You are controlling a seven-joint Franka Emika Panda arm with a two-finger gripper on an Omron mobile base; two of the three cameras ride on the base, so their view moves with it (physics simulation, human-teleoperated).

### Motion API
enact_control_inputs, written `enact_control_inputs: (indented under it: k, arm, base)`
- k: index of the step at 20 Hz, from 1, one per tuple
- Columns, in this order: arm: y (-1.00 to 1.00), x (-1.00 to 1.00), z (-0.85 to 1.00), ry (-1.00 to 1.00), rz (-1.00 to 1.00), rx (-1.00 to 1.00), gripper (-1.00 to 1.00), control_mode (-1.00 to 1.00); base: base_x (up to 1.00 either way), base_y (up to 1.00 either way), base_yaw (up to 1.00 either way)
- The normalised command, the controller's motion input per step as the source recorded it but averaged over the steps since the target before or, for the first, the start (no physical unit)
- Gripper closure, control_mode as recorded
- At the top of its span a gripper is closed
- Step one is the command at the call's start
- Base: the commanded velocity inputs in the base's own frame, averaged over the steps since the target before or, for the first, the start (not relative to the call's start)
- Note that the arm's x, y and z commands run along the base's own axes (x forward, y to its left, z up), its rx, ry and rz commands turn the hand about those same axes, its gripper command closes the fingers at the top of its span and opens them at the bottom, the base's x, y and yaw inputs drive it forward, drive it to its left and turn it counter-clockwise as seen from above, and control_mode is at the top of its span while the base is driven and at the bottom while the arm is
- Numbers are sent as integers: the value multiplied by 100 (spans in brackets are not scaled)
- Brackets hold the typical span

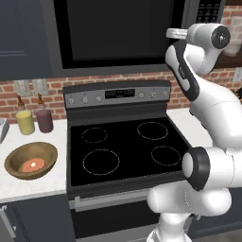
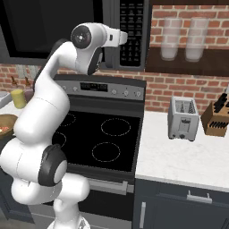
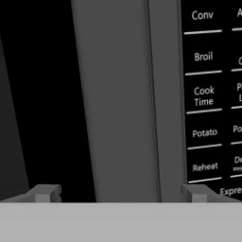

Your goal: Open the microwave, place the bowl with waffle inside the microwave, then close the microwave door and turn it on.

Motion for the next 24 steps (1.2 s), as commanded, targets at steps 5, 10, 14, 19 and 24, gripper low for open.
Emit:
enact_control_inputs:
  k: [5,10,14,19,24]
  arm:
    - [0,0,0,0,0,0,-100,-100]
    - [0,0,0,0,0,0,100,-100]
    - [0,0,0,0,0,0,100,-100]
    - [0,0,0,0,0,0,100,-100]
    - [0,-26,0,-1,0,0,100,-100]
  base:
    - [0,0,0]
    - [0,0,0]
    - [0,0,0]
    - [0,0,0]
    - [0,0,0]
